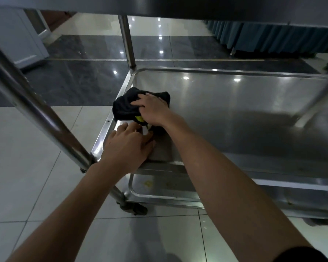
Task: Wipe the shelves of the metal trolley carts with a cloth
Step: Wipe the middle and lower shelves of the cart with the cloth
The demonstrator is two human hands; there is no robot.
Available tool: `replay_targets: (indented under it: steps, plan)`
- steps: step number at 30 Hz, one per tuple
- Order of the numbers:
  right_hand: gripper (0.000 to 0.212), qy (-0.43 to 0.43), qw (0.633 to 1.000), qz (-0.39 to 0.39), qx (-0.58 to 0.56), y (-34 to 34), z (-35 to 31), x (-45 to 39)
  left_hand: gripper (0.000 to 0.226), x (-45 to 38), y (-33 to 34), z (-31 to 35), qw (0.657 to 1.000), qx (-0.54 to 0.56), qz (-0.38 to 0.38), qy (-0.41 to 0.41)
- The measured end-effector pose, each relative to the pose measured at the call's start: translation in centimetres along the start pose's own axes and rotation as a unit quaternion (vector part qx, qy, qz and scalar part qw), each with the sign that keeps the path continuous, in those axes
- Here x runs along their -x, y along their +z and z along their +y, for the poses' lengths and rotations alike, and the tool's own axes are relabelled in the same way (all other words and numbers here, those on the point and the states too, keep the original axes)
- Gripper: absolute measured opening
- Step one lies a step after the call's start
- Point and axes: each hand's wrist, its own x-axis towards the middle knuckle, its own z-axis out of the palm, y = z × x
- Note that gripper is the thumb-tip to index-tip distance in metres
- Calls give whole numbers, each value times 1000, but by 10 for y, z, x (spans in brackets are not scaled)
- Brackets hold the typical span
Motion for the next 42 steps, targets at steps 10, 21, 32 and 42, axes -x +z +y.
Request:
replay_targets:
  steps: [10,21,32,42]
  plan:
    - [46,102,990,100,-14,-26,85,63,45,1,-4,8,1000,11,24,-5]
    - [44,277,944,178,-17,-96,221,205,45,2,-2,25,999,-1,42,-4]
    - [36,210,963,168,13,-62,141,212,40,28,1,27,998,18,66,7]
    - [41,155,982,101,29,-32,65,168,36,86,5,4,984,52,163,55]
